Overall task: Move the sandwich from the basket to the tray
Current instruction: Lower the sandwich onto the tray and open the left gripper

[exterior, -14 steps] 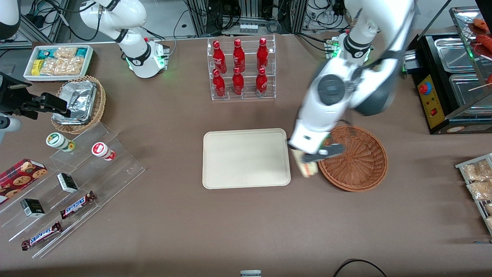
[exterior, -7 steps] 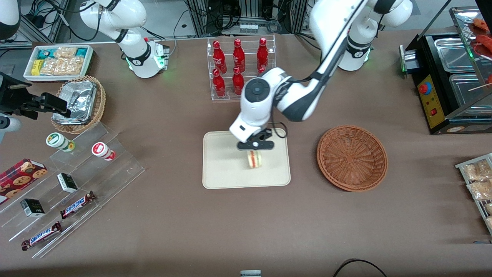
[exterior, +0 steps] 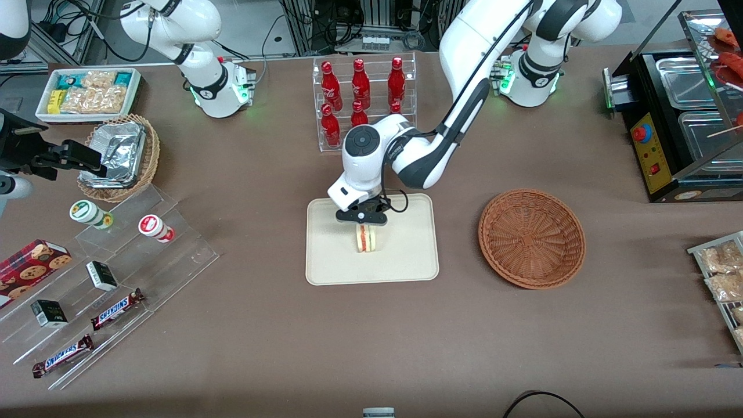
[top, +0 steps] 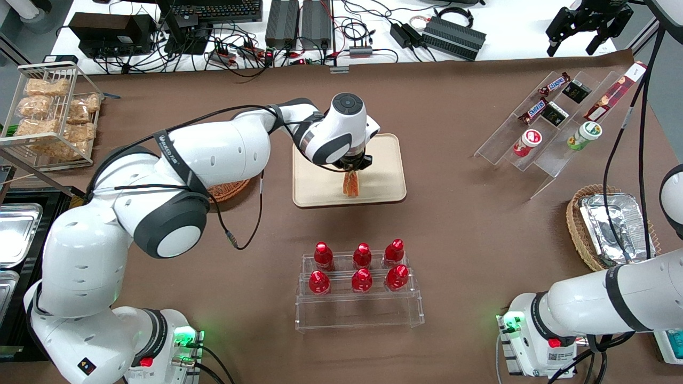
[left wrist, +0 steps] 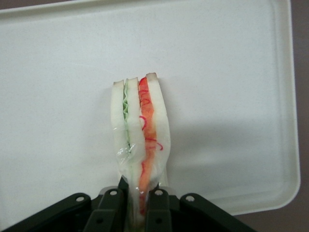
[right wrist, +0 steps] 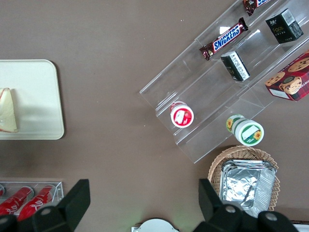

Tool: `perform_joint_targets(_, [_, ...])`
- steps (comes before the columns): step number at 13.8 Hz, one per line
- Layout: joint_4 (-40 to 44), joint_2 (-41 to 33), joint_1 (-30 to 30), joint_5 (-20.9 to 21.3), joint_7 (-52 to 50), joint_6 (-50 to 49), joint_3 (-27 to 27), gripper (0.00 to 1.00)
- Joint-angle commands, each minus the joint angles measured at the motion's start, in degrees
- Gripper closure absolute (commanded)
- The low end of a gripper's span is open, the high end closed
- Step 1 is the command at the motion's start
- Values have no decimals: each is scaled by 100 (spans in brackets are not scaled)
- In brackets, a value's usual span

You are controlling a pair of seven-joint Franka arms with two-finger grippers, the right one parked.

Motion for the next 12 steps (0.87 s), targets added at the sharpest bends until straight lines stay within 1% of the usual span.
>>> perform_joint_targets(1, [176, 110, -96, 125, -44, 8, 87, 100])
perform_joint_targets(4, [220, 145, -52, 125, -61, 17, 113, 100])
perform_joint_targets(5, [229, 206, -43, 116, -70, 34, 113, 98])
perform_joint_targets(6, [264, 285, -43, 99, -97, 113, 113, 59])
perform_joint_targets(7, [273, 303, -52, 116, -158, 218, 122, 1])
perform_joint_targets(10, [273, 128, -34, 116, -447, 193, 122, 0])
perform_joint_targets(12, [229, -283, 62, 99, -676, 97, 166, 0])
